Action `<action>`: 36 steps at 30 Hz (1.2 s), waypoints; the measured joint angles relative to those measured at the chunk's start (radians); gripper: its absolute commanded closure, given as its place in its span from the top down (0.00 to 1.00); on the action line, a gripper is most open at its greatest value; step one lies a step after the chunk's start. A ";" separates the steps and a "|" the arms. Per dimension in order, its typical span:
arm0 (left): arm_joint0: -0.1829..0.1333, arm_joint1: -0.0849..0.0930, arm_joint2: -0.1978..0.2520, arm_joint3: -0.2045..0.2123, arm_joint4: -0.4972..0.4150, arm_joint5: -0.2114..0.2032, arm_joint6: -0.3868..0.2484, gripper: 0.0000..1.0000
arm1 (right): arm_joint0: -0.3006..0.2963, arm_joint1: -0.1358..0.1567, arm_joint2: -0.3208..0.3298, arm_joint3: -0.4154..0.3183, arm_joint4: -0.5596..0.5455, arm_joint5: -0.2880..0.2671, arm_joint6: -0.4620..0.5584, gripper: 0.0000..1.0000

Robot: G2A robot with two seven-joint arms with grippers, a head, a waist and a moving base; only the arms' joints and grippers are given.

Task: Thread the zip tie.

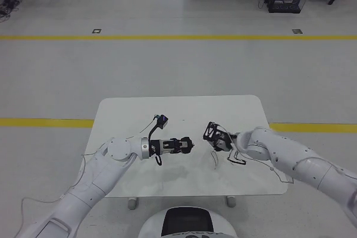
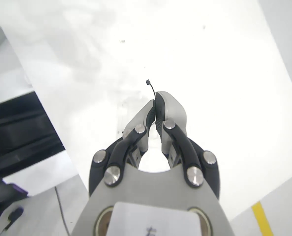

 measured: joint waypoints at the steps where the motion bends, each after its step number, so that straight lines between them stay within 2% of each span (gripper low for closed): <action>1: 0.000 0.000 0.000 0.000 0.000 0.000 0.000 0.00 | -0.008 0.020 0.000 -0.004 0.007 0.000 -0.056 0.00; 4: 0.000 0.000 0.000 0.000 0.000 0.000 0.000 0.00 | -0.037 0.075 0.000 -0.024 0.031 0.000 -0.220 0.00; 6: 0.000 0.000 0.000 0.000 0.000 0.000 0.000 0.00 | -0.055 0.100 0.000 -0.040 0.049 0.000 -0.311 0.00; 7: 0.000 0.000 0.000 0.000 0.000 0.000 0.000 0.00 | -0.057 0.104 0.000 -0.042 0.053 0.000 -0.333 0.00; 17: 0.000 0.000 0.000 0.000 0.000 0.000 0.000 0.00 | -0.063 0.103 0.006 -0.044 0.060 0.005 -0.335 0.00; 19: 0.000 0.000 0.000 0.000 0.000 0.000 0.000 0.00 | -0.093 0.103 0.032 -0.039 0.105 0.007 -0.413 0.00; 24: 0.000 0.000 0.000 0.000 0.000 0.000 0.000 0.00 | -0.189 0.114 0.082 -0.028 0.191 0.000 -0.699 0.00; 30: 0.000 0.000 0.000 0.000 0.000 0.000 0.000 0.00 | -0.278 0.117 0.086 -0.091 0.293 0.000 -0.997 0.00; 33: 0.000 0.000 0.000 0.000 0.000 0.000 0.000 0.00 | -0.293 0.109 0.056 -0.140 0.375 0.000 -1.069 0.00; 36: 0.000 0.000 0.000 0.000 0.000 0.000 0.000 0.00 | -0.287 0.104 0.037 -0.162 0.477 0.000 -1.036 0.00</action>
